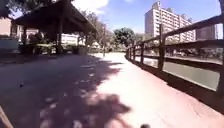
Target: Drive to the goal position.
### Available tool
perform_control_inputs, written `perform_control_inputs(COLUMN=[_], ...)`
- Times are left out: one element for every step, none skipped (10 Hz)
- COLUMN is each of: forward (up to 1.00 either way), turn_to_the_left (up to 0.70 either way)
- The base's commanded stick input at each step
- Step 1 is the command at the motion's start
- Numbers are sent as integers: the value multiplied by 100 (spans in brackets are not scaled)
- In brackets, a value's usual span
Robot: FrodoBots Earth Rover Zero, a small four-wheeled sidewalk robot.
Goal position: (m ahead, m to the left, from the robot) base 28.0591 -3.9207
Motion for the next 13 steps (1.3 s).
perform_control_inputs(forward=[85, 85, 85, 85, 85, 85, 85, 85, 85, 85, 85, 85, 85], turn_to_the_left=[0, 0, 0, 0, 0, 0, 0, 0, 0, 0, 0, 0, 0])
